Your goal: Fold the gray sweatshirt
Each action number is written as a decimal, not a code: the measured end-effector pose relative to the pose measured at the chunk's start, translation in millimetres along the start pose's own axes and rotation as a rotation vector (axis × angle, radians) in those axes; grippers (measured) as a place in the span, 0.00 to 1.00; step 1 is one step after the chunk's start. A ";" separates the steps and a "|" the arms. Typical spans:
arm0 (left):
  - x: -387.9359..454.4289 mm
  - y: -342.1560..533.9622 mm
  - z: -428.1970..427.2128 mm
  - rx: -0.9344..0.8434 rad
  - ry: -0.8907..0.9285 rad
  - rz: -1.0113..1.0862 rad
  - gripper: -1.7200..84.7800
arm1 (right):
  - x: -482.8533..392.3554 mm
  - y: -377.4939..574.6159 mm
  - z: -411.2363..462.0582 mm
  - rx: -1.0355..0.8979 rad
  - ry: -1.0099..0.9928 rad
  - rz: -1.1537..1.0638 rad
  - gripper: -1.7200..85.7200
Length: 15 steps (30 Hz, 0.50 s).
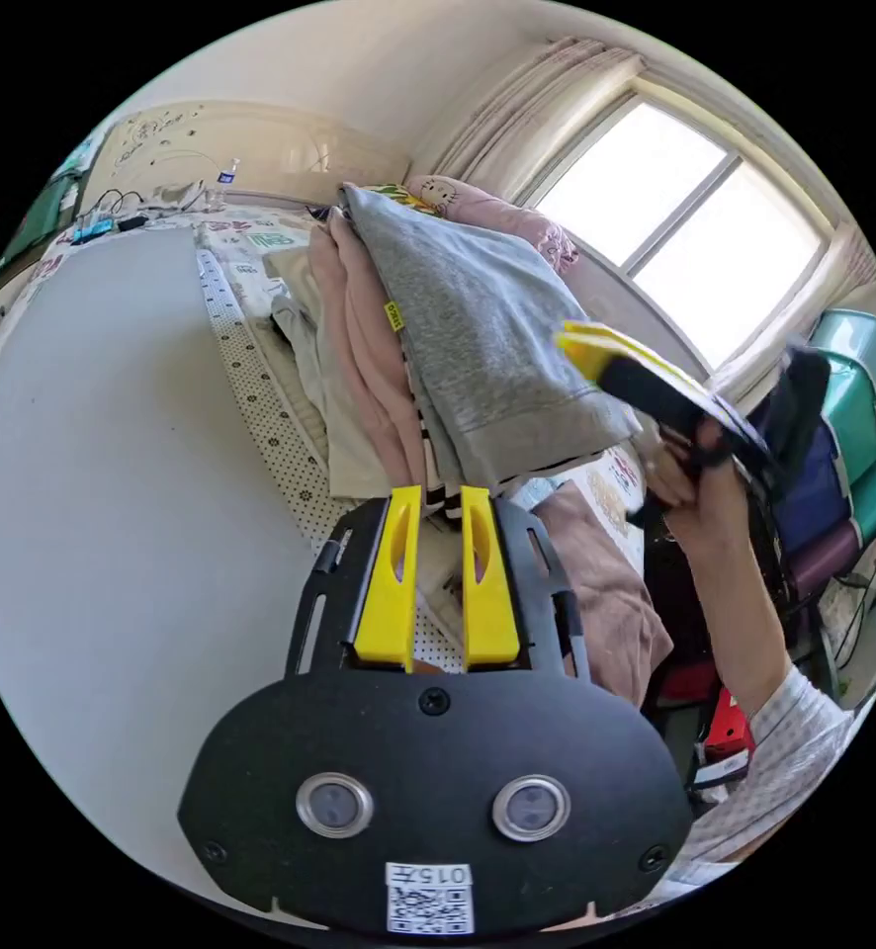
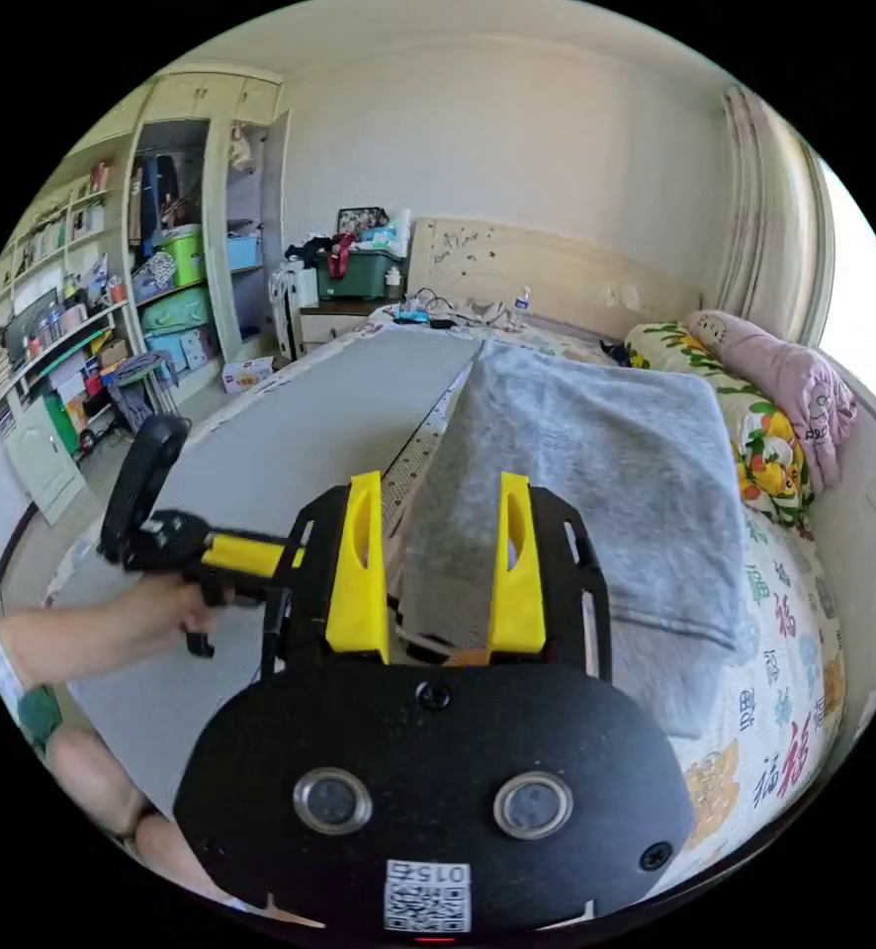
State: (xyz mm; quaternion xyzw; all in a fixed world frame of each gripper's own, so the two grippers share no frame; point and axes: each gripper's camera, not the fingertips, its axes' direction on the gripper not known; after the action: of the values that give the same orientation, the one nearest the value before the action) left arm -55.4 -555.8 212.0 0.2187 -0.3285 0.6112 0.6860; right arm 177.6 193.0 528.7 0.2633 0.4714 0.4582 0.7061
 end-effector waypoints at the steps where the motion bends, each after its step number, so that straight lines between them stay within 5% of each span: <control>1: 5.2 6.1 3.0 -0.010 -0.030 0.046 0.09 | -2.1 -5.9 18.6 -0.020 0.024 0.008 0.21; 6: 5.7 29.4 -3.9 -0.048 -0.014 0.163 0.09 | -21.9 13.9 59.9 -0.114 0.419 -0.154 0.11; 10: -6.6 47.7 -27.8 -0.018 -0.023 0.150 0.09 | 8.4 23.7 17.8 -0.108 0.262 -0.015 0.07; 15: -14.8 63.9 -68.8 0.031 0.054 0.057 0.11 | 34.1 45.0 -112.9 0.223 0.003 0.114 0.06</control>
State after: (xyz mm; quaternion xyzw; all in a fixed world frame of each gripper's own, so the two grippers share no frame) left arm -106.1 -507.8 147.6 0.2033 -0.3065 0.6412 0.6735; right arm 61.9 236.6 503.3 0.3659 0.5047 0.4425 0.6447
